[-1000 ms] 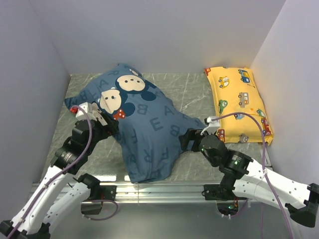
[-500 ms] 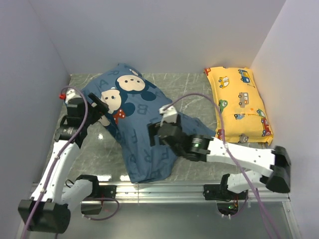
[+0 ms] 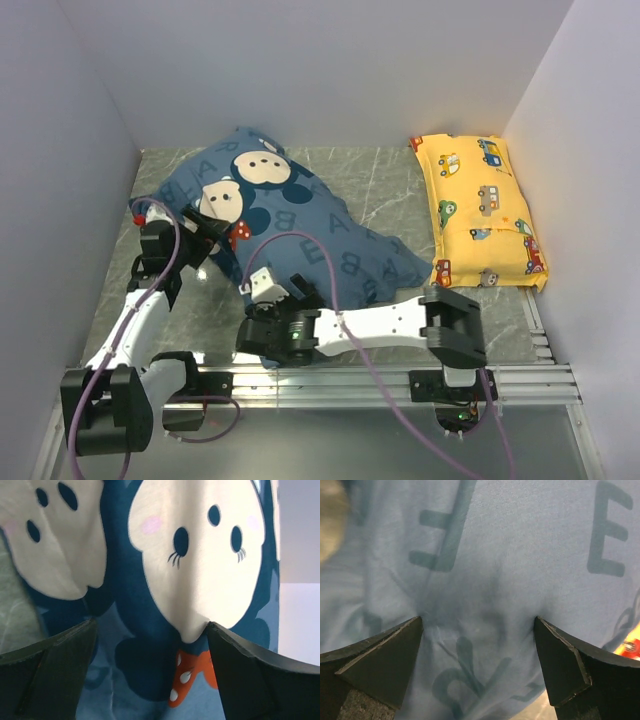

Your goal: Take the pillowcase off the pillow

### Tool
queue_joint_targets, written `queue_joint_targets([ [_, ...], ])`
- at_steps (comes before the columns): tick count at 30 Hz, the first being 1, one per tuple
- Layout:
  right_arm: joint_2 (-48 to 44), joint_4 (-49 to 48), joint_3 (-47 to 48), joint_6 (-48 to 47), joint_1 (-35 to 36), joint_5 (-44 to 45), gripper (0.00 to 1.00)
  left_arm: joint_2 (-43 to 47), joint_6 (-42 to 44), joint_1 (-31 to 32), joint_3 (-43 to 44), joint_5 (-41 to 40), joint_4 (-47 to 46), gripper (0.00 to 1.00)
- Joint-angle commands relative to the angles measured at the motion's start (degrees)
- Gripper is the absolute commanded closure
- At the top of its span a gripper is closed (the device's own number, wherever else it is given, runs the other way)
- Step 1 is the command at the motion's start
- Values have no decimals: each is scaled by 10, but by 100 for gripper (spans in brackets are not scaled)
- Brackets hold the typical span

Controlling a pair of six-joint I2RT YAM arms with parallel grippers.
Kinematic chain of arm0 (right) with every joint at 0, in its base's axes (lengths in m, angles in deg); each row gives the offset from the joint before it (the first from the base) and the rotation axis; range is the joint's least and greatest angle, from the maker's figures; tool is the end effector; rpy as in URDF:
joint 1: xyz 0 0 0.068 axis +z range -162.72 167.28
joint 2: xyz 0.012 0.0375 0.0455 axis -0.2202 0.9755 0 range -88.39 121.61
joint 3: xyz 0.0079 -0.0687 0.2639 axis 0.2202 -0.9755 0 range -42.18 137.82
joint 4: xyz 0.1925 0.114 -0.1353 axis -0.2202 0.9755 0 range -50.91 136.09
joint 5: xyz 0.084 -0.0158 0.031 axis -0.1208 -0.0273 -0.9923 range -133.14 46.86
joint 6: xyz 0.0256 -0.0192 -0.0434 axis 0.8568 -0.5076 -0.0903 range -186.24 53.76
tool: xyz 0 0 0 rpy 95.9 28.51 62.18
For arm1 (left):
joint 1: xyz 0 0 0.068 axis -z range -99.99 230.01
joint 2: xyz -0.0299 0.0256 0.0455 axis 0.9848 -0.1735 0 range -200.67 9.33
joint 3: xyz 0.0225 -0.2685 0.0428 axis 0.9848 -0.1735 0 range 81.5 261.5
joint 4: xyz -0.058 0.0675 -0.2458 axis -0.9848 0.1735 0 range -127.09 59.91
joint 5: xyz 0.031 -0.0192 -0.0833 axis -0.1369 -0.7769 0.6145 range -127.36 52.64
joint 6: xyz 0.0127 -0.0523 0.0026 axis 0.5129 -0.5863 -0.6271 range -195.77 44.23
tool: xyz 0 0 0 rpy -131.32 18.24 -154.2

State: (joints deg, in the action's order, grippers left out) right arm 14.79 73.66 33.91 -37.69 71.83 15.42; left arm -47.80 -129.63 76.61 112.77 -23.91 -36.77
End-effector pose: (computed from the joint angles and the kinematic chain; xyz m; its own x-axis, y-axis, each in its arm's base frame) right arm 0.0653 0.3650 0.2310 -0.3031 -0.5532 -0.7760 -0.3823 0.8165 -0.4327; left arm 0.2209 0.0049 0.2345 -0.3813 -0.8095 -0.4464 -0.2667 0.5587 -0.7853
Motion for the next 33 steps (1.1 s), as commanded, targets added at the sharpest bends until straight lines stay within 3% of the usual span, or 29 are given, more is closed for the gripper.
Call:
queue_joint_targets([
  [1,46,66,49,41,-6,88,0,-18,-26,0,-11,21,-108,5],
  [2,54,81,58,46,-11,91,0,-26,-27,1,-13,18,-113,8],
  [5,66,74,77,22,-22,94,10,-56,-25,8,-9,18,-138,37],
  [6,66,69,80,15,-29,91,18,-63,-22,11,-4,16,-139,55],
  [8,56,56,80,-2,-34,86,56,-81,-8,23,17,2,-126,77],
  [9,49,52,78,-8,-40,84,70,-84,-3,26,25,-4,-117,95],
  [10,43,48,78,-15,-44,79,87,-84,9,30,33,-8,-105,99],
  [12,18,35,75,-38,-47,69,99,-73,18,30,56,-25,-61,100],
  [16,-70,-5,66,-103,-45,2,100,34,76,52,109,-85,61,100],
  [19,-124,3,97,-124,-42,-112,100,110,125,59,179,-125,153,99],
  [22,-234,-18,124,-144,-39,-262,100,145,158,76,278,-133,201,99],
  [25,-292,-44,122,-131,-85,-364,100,95,170,109,381,-119,216,100],
  [26,-320,-47,103,-100,-148,-402,100,73,173,122,416,-115,215,99],
  [29,-371,-91,-7,-59,-243,-473,100,-10,171,189,427,-152,194,100],
  [33,-374,-157,-147,0,-358,-541,100,-144,155,224,412,-140,150,100],
])
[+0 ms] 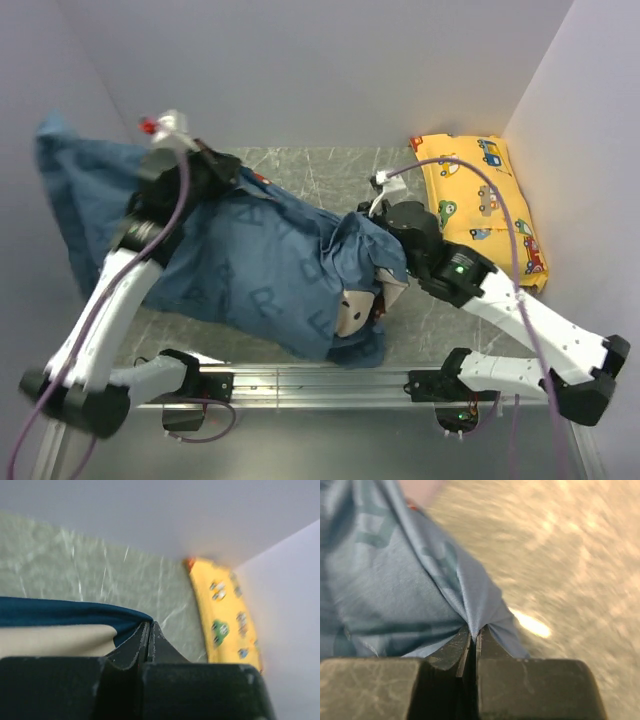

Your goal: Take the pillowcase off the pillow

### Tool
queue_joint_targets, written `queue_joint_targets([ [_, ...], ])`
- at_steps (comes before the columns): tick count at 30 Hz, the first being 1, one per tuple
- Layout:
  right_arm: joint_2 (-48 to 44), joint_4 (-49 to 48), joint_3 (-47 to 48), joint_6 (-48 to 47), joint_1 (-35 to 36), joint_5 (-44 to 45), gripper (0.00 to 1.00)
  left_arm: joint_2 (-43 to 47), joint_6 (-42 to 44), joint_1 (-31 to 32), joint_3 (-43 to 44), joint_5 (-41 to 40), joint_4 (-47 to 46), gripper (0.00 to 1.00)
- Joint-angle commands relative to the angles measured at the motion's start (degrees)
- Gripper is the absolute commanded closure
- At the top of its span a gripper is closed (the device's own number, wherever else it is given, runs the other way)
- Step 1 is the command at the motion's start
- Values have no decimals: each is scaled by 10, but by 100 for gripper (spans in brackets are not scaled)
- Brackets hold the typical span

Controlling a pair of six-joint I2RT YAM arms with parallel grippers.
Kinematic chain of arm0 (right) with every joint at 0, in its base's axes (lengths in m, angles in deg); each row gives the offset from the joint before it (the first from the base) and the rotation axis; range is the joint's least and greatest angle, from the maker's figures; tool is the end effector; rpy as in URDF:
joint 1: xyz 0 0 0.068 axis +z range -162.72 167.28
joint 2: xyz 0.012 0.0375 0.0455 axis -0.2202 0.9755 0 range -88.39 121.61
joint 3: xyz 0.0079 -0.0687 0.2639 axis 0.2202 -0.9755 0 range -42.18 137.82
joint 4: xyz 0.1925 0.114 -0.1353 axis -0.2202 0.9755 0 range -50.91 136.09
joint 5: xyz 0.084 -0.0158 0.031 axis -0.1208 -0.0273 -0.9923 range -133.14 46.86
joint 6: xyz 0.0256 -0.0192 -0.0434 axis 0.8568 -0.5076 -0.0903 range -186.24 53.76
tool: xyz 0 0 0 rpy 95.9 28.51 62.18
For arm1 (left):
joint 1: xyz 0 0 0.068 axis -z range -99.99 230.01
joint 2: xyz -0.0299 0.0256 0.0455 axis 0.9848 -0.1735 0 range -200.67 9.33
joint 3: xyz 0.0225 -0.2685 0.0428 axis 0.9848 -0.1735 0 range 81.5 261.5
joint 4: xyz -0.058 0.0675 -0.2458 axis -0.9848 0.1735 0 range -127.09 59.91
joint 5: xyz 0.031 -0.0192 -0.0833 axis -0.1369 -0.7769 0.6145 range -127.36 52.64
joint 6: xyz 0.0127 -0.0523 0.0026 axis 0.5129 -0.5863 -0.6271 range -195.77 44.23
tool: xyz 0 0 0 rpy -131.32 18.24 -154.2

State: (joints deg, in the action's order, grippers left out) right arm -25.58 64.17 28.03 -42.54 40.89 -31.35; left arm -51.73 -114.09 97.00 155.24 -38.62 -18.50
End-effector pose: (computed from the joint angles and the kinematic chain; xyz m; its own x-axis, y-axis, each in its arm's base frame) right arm 0.1472 0.1875 0.4064 -0.4352 0.0727 -0.8974 -0.5434 0.7736 0.3262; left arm 0.2174 -0.0655 0.4456 -0.2453 -0.5733 -0.7818 0.1518 0.7738 -0.6150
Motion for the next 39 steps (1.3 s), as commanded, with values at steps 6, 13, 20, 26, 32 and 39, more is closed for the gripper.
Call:
queue_joint_targets([
  [6,160,-166,-198,121,-154,-135,100,-231,4,53,39,33,-58,84],
  [13,273,-233,-200,183,-183,-128,100,-210,57,111,171,14,14,25],
  [20,257,-156,-111,153,-214,-92,56,-84,63,139,58,-38,55,17],
  [26,194,-65,-34,112,-225,-31,32,3,63,217,-65,-102,79,17],
  [32,99,-29,-43,115,-223,-8,33,8,69,321,-111,-195,123,16],
  [39,-9,-17,-116,126,-137,43,32,-60,69,436,-79,-305,171,15],
])
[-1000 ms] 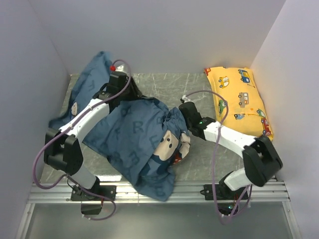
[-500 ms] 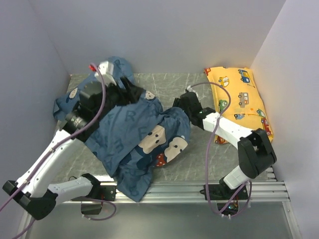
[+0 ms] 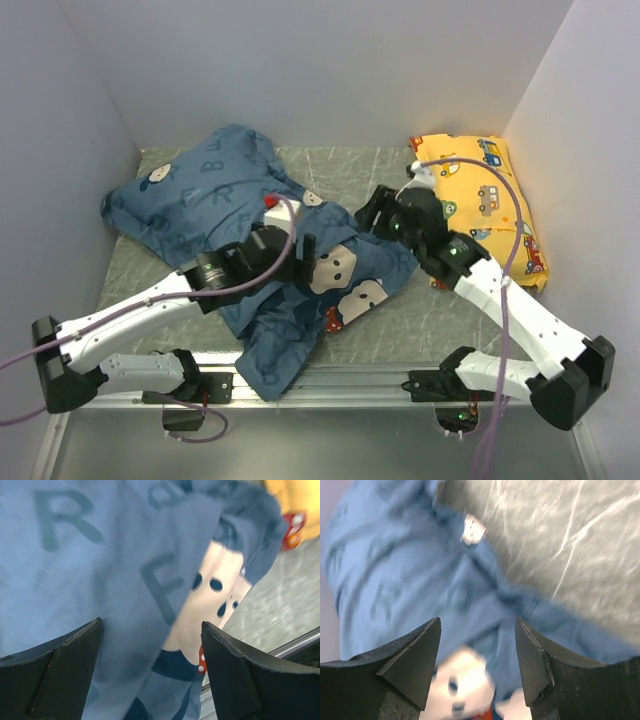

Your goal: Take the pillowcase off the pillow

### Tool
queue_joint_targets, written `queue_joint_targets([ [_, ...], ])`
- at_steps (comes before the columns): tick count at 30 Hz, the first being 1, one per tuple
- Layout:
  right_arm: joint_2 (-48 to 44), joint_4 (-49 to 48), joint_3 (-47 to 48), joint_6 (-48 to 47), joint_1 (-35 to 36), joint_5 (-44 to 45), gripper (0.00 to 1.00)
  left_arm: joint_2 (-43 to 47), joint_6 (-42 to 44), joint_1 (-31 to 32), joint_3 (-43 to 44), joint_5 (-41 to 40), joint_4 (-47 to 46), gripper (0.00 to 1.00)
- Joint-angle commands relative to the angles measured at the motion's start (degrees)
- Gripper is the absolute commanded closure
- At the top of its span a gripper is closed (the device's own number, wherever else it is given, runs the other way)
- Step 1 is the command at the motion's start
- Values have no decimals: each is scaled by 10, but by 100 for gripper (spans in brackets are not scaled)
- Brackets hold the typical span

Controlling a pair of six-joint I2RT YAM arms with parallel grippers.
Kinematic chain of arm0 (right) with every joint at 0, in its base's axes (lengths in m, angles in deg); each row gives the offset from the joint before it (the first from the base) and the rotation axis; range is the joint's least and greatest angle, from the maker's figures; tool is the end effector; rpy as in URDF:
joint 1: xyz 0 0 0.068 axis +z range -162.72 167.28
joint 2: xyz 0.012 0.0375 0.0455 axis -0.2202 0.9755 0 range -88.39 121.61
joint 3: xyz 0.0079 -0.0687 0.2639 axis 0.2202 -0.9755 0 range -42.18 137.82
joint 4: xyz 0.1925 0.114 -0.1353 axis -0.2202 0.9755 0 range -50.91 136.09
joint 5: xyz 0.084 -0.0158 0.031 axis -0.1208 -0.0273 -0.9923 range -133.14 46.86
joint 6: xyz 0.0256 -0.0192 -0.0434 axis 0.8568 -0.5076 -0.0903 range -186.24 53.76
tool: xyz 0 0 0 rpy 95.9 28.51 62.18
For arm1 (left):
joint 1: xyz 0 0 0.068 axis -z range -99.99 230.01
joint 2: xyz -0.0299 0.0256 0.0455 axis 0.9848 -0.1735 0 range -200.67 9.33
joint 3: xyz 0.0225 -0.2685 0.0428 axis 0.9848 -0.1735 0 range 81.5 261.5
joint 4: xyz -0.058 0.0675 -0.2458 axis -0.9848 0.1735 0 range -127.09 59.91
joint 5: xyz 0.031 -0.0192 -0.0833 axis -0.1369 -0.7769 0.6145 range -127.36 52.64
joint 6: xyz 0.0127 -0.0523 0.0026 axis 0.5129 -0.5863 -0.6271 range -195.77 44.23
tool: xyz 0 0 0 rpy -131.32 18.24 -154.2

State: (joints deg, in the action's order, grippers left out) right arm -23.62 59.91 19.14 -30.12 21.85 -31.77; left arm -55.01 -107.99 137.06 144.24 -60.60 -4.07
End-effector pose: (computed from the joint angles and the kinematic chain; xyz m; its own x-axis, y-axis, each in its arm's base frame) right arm 0.2138 0.1389 0.3527 -0.5140 0.3476 -0.7842 -0.1303 0.8719 0.4719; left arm 0.1424 -0.1938 0.3440 -0.5783 -0.0085 -0.8158 0.3382 0.9075 -0.2492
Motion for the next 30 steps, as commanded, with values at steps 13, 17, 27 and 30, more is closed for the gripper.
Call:
queue_joint_targets([
  [13,8,-48,-117,55,177,68,29,-153,-64,56,113,-249,160,23],
  [17,24,-63,-126,58,178,74,48,-149,-64,56,128,-262,159,49],
  [27,-41,-9,-151,75,177,127,100,-130,-13,-66,151,-212,87,96],
  [30,-87,17,-194,98,170,162,100,-115,10,-157,163,-168,42,99],
])
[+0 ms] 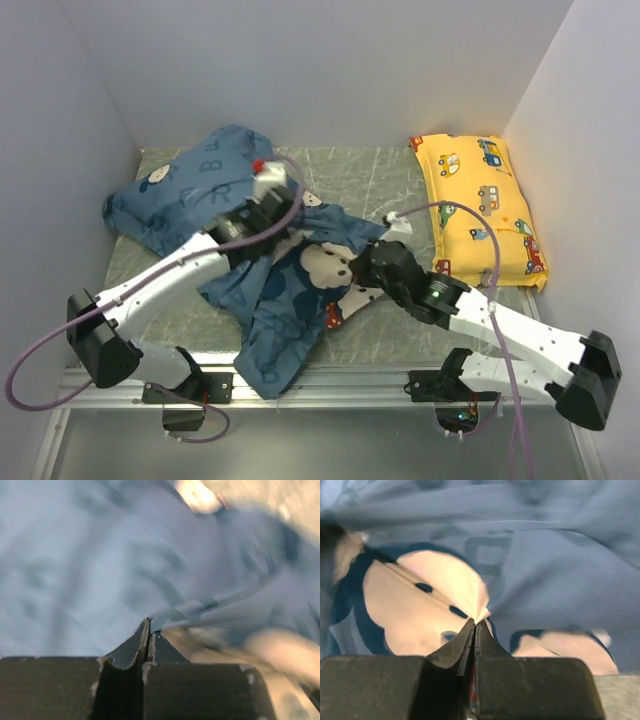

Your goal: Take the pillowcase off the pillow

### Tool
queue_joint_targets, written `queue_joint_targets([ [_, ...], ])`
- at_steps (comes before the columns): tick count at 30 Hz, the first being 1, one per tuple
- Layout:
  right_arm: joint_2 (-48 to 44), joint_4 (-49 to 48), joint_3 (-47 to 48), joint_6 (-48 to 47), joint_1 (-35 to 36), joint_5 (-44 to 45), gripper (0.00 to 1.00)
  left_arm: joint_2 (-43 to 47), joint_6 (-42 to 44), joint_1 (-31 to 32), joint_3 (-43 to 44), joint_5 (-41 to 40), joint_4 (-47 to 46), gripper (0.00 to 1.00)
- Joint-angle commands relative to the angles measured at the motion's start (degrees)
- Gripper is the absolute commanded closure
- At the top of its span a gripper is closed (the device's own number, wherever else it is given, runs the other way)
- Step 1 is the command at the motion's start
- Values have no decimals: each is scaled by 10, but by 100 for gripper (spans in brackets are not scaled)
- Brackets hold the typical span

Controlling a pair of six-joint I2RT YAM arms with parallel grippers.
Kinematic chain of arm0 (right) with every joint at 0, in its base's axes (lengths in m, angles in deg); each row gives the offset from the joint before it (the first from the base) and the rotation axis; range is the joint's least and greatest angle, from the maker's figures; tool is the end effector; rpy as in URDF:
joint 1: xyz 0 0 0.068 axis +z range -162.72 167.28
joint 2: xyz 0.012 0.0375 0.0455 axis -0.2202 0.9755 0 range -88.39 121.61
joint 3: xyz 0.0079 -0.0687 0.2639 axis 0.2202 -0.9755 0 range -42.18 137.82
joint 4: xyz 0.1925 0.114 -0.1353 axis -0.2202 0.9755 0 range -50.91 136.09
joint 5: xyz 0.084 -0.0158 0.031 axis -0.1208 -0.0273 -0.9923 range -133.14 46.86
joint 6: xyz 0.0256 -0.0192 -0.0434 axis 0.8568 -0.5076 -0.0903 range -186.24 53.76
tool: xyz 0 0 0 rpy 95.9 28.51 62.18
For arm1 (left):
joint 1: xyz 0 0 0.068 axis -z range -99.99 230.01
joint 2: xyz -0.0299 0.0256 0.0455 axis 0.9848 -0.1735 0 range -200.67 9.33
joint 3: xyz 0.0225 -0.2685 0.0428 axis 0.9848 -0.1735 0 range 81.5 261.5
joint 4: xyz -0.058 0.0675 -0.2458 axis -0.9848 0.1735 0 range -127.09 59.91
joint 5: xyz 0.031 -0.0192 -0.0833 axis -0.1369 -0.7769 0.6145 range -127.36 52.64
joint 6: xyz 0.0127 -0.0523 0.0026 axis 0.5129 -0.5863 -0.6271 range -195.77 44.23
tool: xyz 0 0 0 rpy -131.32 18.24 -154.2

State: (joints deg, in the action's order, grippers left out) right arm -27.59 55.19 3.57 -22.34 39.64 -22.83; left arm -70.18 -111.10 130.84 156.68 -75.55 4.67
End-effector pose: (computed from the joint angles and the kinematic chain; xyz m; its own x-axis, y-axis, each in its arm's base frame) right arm 0.1534 0.1788 0.2828 -0.6167 0.2652 -0.7412 -0.1854 0.8662 0.4641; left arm 0.2012 -0.2120 0.3410 -0.5669 -0.0237 -0.8235 0.0130 0.9992 -0.0377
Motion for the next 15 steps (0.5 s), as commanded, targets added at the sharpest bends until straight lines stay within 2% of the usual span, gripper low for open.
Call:
queue_joint_targets([
  [1,-60,66,-69,25,-13,75,100,37,41,-117,46,-13,-48,99],
  [3,-96,61,-101,35,-27,67,100,44,53,-177,54,7,-63,98],
  [6,-125,40,-159,35,-67,35,100,40,56,-216,57,55,-77,98],
  [9,-127,18,-186,29,-97,8,100,17,54,-216,33,108,-95,99],
  [12,-106,12,-166,12,-98,3,100,-6,26,-214,-27,166,-123,99],
  [15,-92,22,-107,-15,-87,10,100,-14,0,-209,-91,206,-180,99],
])
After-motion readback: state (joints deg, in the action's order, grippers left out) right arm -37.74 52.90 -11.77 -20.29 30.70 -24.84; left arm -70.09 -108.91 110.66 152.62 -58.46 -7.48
